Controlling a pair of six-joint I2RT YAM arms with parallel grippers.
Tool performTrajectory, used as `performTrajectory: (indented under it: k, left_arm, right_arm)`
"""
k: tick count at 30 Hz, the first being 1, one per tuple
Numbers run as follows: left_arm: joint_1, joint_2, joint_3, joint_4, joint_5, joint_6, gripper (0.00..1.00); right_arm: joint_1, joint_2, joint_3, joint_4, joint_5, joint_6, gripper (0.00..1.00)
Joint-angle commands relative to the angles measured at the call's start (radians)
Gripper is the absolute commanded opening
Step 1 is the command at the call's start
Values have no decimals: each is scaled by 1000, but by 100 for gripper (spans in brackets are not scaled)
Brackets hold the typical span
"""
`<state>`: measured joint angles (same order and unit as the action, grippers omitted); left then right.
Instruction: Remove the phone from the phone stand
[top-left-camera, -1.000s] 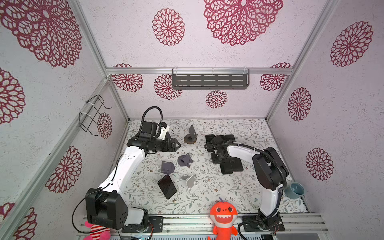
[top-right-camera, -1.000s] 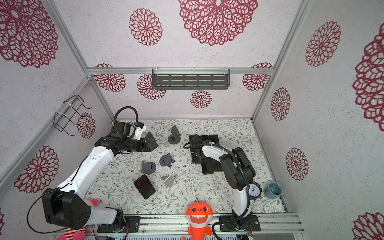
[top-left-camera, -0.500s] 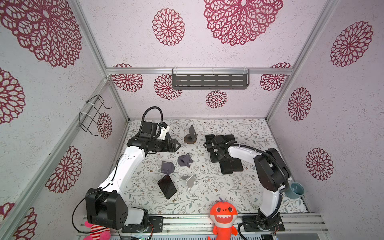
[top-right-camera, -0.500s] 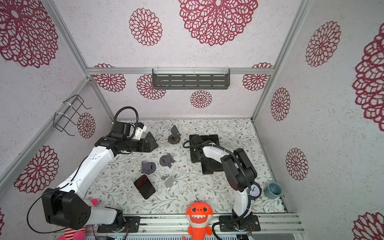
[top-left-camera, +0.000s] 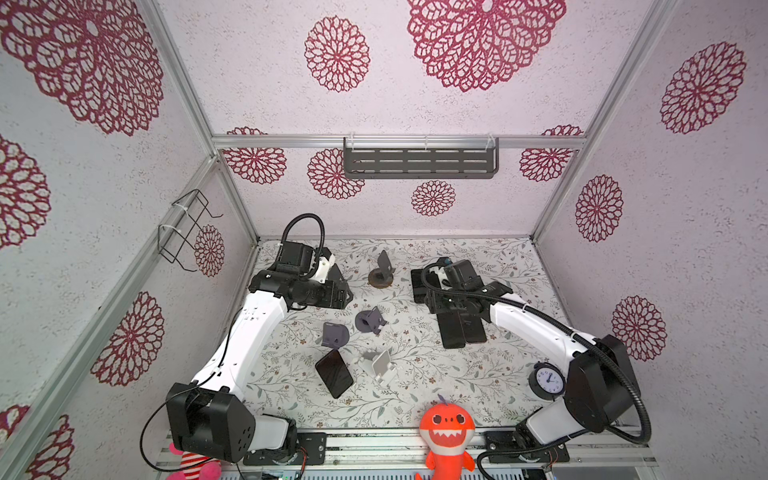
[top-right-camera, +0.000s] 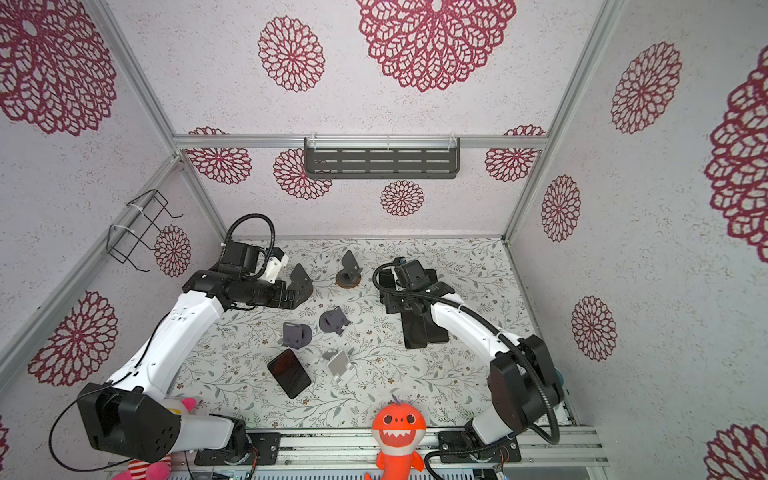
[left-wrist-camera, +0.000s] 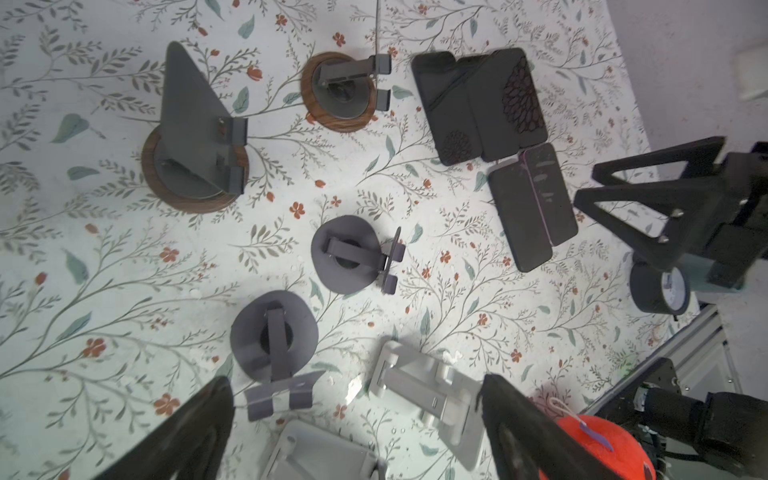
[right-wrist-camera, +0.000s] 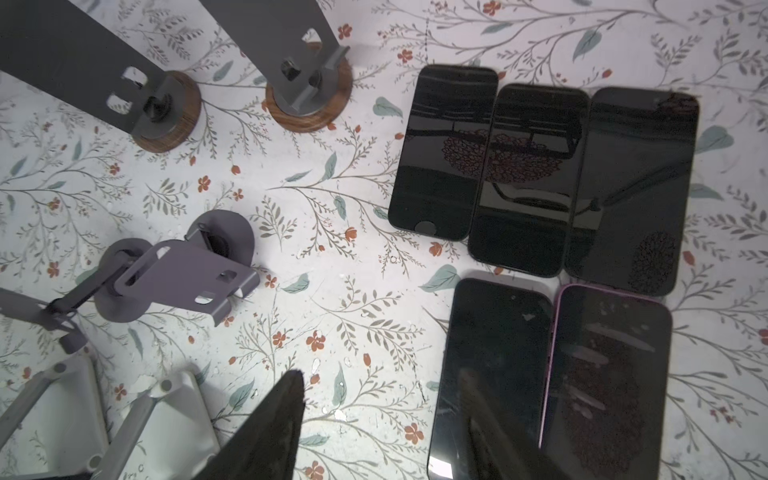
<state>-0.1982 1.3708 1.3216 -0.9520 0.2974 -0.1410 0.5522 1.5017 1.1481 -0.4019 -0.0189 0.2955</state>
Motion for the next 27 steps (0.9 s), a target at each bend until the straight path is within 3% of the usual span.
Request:
performTrajectory:
  k: [1,3,12,17,24,27]
  left_arm:
    - [-19,-79,48,-144,-103,24,95]
    - [-35,-112,53,-190,-146,9,95]
    - [-90,-230,17,-376,-225,-128,92]
    - [-145,-259,-12,-421,-240,-187,91]
    - [-200,-273,-86,-392,-160,-160,91]
    - [-199,-254,-116,-379,-161,-162,90]
  right_arm:
    - [-8,-85,-54,36,-23,-63,64]
    - [-9,-139,-123,128,-31,-72,67]
    - [-17,-305,-299,363,3,-46,99]
    - [-24,-408,-384,436,-7,-51,99]
    - [-32,-406,-384,399,-25,-39,98]
    - [-36,-396,-382,391,-46,-6,93]
